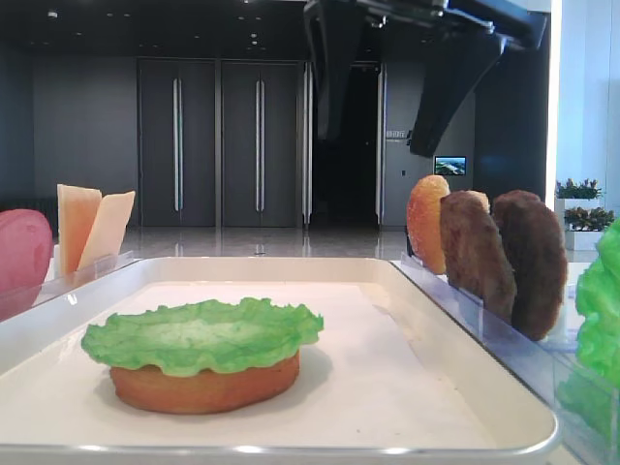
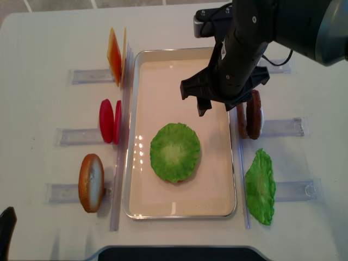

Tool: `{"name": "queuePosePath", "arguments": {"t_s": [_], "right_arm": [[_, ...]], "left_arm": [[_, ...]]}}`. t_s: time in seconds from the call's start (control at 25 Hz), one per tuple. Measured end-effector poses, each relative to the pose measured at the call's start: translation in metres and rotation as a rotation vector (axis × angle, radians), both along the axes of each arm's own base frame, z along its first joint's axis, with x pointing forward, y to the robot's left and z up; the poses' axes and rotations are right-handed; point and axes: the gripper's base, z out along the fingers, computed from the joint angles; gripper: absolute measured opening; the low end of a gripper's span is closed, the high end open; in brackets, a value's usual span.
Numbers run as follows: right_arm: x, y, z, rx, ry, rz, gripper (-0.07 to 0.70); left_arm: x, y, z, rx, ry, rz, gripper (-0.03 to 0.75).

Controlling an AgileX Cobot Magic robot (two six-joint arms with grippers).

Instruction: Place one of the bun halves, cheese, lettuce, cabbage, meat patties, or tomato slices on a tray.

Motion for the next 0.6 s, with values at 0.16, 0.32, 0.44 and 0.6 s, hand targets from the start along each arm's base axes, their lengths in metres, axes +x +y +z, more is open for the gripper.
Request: {"name": "queuePosePath", "arguments": {"t_s": [0.16, 0.32, 0.44, 0.6], "right_arm": [[0.003, -0.002, 0.02, -0.041, -0.01, 0.01, 0.468], [0.007, -0.002, 0.039, -0.043, -0.054, 0.022, 0.468], [0.013, -0.006, 0.047, -0.034, -0.08, 0.024, 0.468], [0.024, -0.022, 0.048, -0.049, -0.093, -0.006, 0.468]], "left_arm": [[0.0, 0.0, 0.0, 0.003, 0.0, -0.002, 0.64], [0.0, 0.0, 0.0, 0.003, 0.0, -0.003, 0.64], [0.0, 0.0, 0.0, 0.003, 0.0, -0.003, 0.64], [0.0, 0.0, 0.0, 0.003, 0.0, -0.003, 0.64]]}}
